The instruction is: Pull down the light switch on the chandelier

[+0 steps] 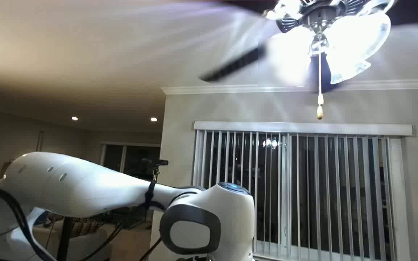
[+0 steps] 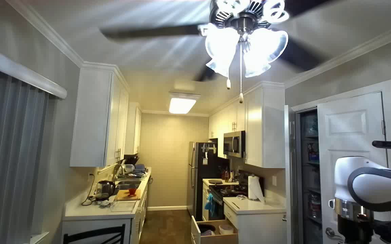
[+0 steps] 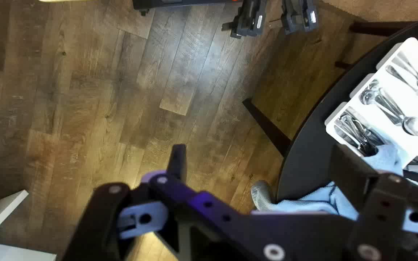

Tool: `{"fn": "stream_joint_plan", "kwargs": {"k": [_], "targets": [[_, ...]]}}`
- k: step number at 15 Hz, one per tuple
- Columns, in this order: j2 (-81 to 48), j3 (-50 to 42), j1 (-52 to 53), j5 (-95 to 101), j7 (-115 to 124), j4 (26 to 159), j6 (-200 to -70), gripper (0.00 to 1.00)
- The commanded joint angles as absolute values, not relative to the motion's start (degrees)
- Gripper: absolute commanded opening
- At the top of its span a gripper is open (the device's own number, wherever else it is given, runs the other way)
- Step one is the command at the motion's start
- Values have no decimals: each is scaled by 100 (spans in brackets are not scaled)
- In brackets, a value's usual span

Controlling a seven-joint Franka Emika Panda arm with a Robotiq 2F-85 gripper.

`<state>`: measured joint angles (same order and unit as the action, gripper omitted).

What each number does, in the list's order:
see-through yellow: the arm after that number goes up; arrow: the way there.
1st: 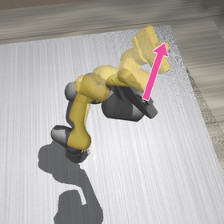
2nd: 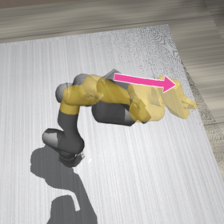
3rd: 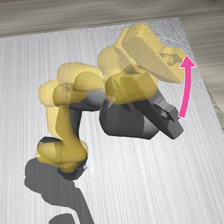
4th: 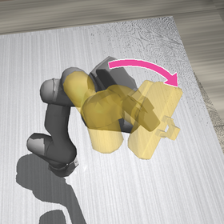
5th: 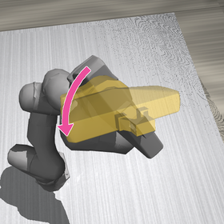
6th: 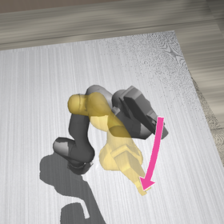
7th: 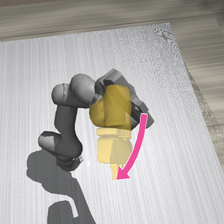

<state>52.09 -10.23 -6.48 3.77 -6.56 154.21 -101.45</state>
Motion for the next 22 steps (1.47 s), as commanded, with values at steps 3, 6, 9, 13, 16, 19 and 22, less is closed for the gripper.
{"fn": "stream_joint_plan", "kwargs": {"k": [3, 6, 9, 13, 16, 19, 22], "targets": [[5201, -1001, -676, 358, -675, 15410, -10136, 100], [5175, -887, -665, 335, -517, 15330, -10344, 100], [5273, -462, -507, 357, -310, 15136, -11114, 100], [5345, 222, -276, 408, 67, 14605, -11803, 100], [5147, 468, -312, 266, 700, 14038, -12416, 100], [4886, 651, -457, 332, 1196, 13657, -13386, 100], [4711, 772, -645, 316, 1593, 13534, -14515, 100]]}}
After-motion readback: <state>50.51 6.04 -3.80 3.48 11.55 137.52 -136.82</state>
